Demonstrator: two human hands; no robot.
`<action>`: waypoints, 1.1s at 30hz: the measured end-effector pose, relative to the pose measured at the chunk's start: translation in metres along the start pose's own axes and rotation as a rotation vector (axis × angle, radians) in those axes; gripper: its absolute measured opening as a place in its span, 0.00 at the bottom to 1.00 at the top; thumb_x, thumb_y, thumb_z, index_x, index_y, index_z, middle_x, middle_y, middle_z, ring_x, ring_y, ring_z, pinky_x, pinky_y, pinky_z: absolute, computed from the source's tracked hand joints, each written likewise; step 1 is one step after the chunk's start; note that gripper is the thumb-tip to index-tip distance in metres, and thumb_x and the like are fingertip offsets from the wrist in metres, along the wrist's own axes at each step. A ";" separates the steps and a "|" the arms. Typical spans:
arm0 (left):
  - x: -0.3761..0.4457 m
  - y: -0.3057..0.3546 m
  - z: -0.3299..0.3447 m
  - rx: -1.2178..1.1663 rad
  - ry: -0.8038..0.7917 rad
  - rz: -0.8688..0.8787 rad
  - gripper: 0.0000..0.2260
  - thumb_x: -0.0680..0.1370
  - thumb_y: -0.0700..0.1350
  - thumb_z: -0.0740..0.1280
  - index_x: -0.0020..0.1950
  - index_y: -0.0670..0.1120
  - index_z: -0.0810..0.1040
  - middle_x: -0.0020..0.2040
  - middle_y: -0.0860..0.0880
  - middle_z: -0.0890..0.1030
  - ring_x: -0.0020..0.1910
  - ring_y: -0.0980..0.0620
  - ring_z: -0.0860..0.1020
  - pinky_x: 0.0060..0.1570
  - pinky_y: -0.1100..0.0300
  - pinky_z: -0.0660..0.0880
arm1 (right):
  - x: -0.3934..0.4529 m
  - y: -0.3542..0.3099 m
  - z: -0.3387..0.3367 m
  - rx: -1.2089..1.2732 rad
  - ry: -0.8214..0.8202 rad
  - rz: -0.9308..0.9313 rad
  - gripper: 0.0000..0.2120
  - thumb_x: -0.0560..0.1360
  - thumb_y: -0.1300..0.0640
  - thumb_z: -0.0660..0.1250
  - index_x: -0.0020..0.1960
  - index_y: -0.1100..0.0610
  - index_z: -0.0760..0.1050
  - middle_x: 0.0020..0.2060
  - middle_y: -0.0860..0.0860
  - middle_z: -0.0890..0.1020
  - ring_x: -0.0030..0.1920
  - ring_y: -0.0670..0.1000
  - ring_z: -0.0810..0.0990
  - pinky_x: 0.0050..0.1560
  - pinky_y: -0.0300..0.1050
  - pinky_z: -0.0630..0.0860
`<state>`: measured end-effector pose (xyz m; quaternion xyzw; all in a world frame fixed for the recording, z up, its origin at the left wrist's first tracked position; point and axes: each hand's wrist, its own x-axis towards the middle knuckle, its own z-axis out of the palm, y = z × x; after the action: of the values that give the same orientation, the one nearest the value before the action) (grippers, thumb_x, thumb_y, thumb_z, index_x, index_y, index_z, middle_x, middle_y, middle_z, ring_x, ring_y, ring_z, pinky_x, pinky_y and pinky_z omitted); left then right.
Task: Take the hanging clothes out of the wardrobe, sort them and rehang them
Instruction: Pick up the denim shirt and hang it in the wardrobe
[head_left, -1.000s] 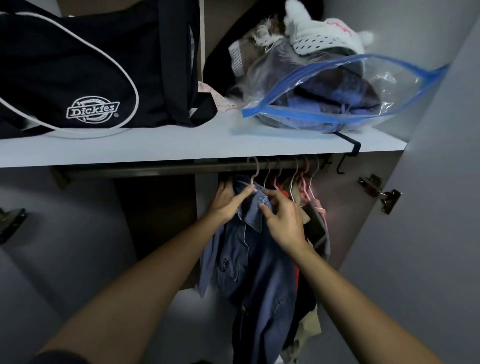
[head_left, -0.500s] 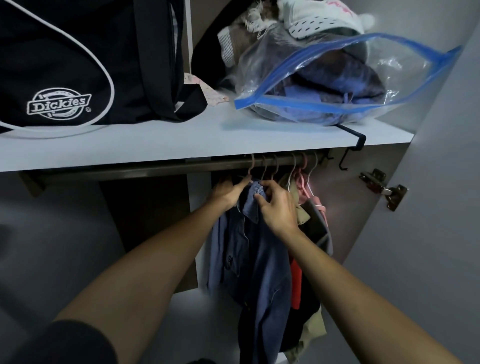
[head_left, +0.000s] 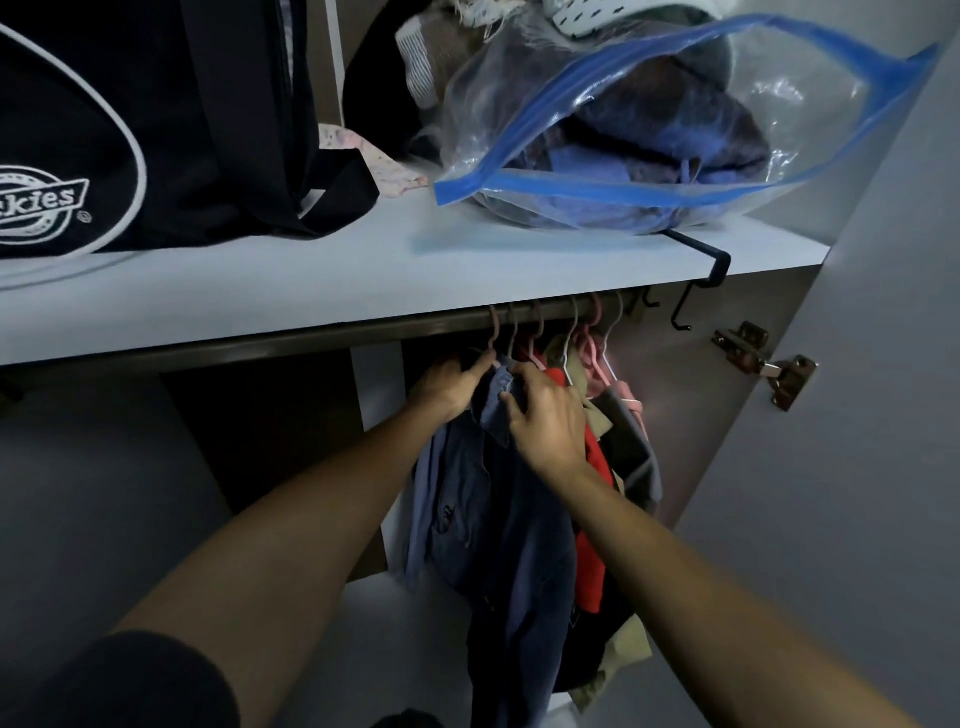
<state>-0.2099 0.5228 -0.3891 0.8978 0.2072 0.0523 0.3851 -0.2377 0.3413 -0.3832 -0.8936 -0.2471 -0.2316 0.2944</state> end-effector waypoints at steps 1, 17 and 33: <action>0.004 -0.002 0.003 0.000 0.003 -0.001 0.53 0.64 0.87 0.45 0.72 0.53 0.77 0.66 0.45 0.80 0.62 0.41 0.80 0.65 0.45 0.76 | -0.001 0.003 0.002 -0.073 0.000 -0.040 0.14 0.79 0.56 0.70 0.64 0.52 0.77 0.51 0.52 0.85 0.54 0.58 0.81 0.62 0.56 0.67; 0.006 0.016 0.017 0.049 -0.032 -0.022 0.56 0.62 0.88 0.41 0.75 0.53 0.74 0.70 0.45 0.78 0.65 0.41 0.78 0.65 0.45 0.75 | -0.009 0.025 -0.023 -0.298 -0.137 -0.019 0.26 0.74 0.60 0.71 0.72 0.54 0.71 0.64 0.57 0.72 0.63 0.61 0.70 0.57 0.59 0.74; -0.279 0.034 -0.002 0.391 0.271 -0.058 0.37 0.82 0.71 0.47 0.85 0.50 0.55 0.83 0.46 0.60 0.80 0.42 0.61 0.75 0.44 0.66 | -0.121 0.024 -0.142 0.016 -0.319 -0.223 0.29 0.79 0.41 0.64 0.76 0.54 0.69 0.69 0.54 0.74 0.69 0.59 0.71 0.65 0.57 0.71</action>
<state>-0.4527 0.3879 -0.3449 0.9337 0.2887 0.1203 0.1740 -0.3550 0.1966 -0.3581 -0.8838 -0.3899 -0.1164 0.2310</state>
